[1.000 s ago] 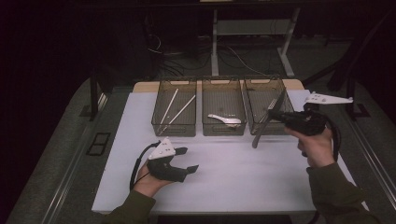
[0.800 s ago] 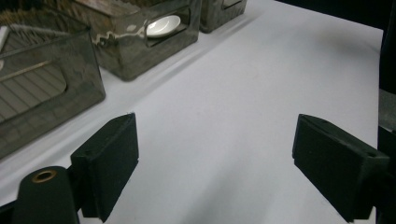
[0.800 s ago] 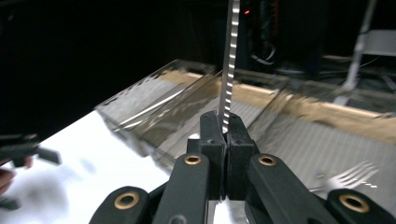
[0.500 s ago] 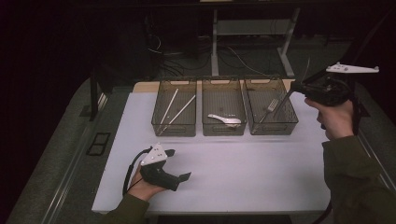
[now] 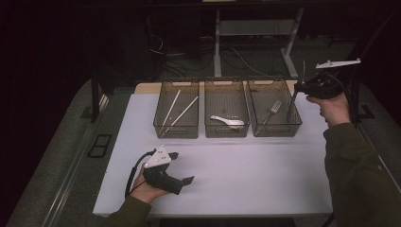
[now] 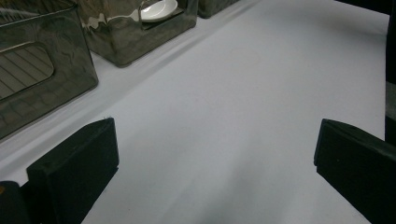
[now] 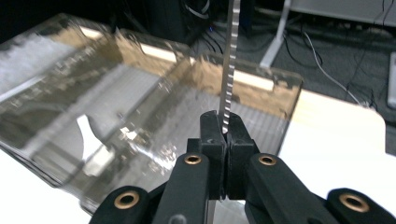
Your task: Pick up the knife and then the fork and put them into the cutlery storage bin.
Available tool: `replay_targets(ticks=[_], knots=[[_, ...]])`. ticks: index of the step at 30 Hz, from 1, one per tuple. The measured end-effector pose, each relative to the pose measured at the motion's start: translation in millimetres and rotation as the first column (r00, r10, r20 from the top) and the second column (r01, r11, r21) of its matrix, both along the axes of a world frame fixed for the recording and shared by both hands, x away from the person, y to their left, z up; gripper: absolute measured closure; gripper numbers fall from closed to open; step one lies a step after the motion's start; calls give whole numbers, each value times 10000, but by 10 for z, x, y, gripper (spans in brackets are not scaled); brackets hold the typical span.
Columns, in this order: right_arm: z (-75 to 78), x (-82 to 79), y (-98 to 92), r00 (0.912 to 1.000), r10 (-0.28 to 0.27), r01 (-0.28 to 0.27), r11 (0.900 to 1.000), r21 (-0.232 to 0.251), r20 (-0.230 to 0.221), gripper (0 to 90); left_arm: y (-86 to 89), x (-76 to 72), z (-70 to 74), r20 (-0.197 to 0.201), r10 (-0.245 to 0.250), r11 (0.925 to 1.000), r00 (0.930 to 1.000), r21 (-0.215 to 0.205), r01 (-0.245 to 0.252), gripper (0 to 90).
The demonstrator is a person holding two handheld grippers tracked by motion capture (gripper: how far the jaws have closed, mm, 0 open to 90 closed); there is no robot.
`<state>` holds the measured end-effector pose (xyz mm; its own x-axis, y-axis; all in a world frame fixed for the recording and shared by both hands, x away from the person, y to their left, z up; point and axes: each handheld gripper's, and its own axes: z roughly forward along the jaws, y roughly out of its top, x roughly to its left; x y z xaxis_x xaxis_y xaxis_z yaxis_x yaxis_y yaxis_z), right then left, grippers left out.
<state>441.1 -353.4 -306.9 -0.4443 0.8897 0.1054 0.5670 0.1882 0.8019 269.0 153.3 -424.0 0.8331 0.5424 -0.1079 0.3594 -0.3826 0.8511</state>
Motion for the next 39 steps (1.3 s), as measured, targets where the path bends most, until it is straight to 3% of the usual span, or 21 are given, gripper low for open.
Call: replay_targets(ticks=[14,21,29,32,39], knots=[[-233,123,38,9910,30,-178,9939,-1092,-1341,886,-12,5,-4,-103,-142,9999,9998,32,142,0],[-287,198,113,9926,103,-243,9931,-1147,-1210,885,-11,18,-13,-158,-168,9999,9997,-5,167,0],[-482,376,336,9956,216,-338,9903,-1347,-914,880,-21,28,-13,-182,-219,9998,9996,22,219,0],[-598,442,462,9933,165,-357,9852,-1677,-1145,877,-30,29,-15,-187,-244,9997,9995,74,246,0],[-800,535,677,9874,209,-499,9818,-1835,-1566,851,-25,29,-7,-147,-285,9995,9995,118,287,0]])
